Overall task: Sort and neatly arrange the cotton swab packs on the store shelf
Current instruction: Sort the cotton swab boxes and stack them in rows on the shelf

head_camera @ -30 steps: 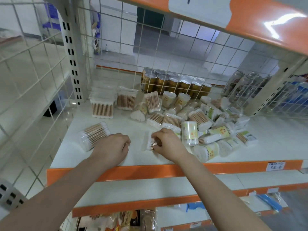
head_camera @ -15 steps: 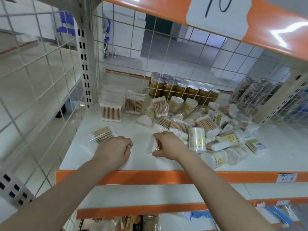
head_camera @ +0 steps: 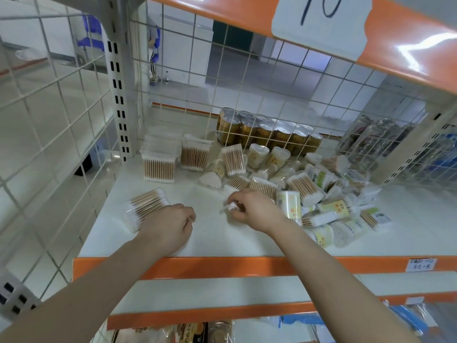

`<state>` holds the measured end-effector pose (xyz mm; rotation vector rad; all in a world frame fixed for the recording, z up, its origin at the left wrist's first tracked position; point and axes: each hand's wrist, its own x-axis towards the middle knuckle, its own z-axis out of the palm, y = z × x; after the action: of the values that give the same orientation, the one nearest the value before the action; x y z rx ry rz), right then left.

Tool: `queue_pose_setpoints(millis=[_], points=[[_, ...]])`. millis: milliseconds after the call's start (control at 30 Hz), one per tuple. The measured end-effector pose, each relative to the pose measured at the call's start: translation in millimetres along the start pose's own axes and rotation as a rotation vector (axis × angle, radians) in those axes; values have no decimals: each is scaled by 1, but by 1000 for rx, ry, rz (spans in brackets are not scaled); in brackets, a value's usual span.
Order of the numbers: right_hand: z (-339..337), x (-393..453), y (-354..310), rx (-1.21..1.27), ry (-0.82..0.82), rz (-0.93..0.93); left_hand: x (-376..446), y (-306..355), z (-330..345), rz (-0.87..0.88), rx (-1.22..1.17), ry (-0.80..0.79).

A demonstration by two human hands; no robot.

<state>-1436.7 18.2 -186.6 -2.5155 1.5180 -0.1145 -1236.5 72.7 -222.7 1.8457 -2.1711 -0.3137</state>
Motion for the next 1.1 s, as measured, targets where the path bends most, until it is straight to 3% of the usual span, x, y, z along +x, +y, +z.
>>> queue_pose_setpoints(millis=[400, 767, 1100], points=[[-22, 8, -2, 81, 225, -37, 8, 5, 0, 11, -7, 32], [-28, 7, -11, 630, 403, 43, 13, 11, -2, -53, -26, 45], [-20, 8, -7, 789, 411, 33, 13, 19, 0, -44, -341, 158]])
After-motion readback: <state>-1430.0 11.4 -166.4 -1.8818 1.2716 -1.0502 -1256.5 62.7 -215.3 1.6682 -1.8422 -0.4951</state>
